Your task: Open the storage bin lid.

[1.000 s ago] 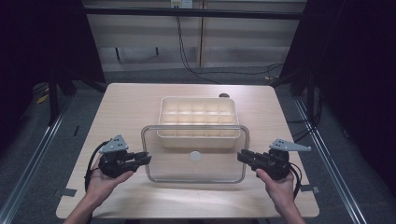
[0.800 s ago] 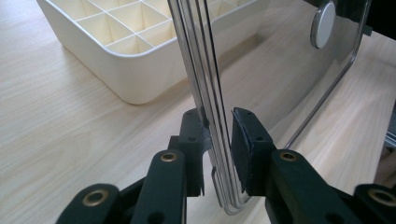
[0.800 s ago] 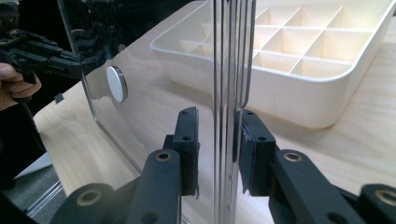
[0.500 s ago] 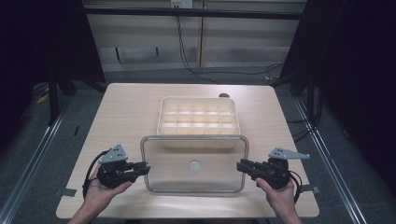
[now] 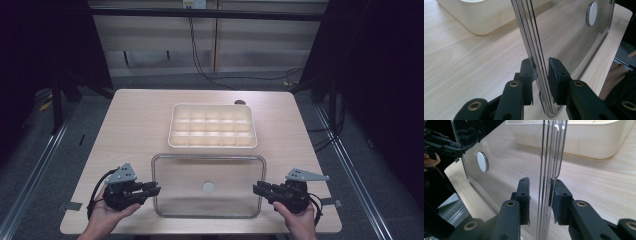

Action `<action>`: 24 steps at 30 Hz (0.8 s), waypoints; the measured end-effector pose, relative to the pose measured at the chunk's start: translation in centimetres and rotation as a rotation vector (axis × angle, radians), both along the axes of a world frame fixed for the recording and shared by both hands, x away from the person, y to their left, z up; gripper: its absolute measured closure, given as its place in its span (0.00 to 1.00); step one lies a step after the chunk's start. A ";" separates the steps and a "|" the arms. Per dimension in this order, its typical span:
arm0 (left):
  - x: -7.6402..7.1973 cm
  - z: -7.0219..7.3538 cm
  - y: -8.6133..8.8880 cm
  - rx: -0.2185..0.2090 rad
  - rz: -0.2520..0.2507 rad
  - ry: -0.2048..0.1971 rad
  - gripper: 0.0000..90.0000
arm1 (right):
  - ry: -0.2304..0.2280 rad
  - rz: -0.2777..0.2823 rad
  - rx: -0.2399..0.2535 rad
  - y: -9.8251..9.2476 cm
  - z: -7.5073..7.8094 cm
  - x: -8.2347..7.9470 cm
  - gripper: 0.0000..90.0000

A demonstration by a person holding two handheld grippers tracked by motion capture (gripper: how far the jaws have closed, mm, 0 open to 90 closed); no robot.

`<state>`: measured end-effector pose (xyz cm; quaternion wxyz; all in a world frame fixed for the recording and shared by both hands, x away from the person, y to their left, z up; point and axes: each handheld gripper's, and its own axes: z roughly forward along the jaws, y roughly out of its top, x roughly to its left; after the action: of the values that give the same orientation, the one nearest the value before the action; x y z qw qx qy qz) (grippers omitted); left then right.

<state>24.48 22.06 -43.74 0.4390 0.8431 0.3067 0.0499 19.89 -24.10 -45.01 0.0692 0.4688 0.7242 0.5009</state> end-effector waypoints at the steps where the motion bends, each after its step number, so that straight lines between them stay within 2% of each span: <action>1: 0.0 -0.1 0.0 -0.004 0.002 0.000 0.83 | 0.000 -0.002 -0.002 0.1 0.0 0.0 0.78; 10: 0.4 -0.5 -0.2 0.019 -0.001 0.001 0.78 | 0.007 -0.009 -0.016 0.3 -0.5 0.8 0.76; 13: 0.5 -0.6 -0.4 0.028 -0.001 -0.001 0.76 | 0.005 -0.015 -0.042 0.5 -0.6 1.0 0.74; 16: 0.9 -0.9 -0.6 0.036 -0.005 0.005 0.75 | 0.015 -0.020 -0.054 0.6 -0.8 1.3 0.72; 17: 1.3 -1.1 -0.6 0.026 -0.008 0.022 0.74 | 0.021 -0.022 -0.057 0.6 -0.9 1.4 0.71; 24: 2.0 -1.5 -0.8 0.044 -0.005 0.033 0.72 | 0.046 -0.030 -0.074 0.8 -1.4 2.3 0.67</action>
<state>26.46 21.24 -45.25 0.4154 0.8539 0.3109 0.0415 22.23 -23.33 -46.41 0.0771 0.4883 0.7365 0.4616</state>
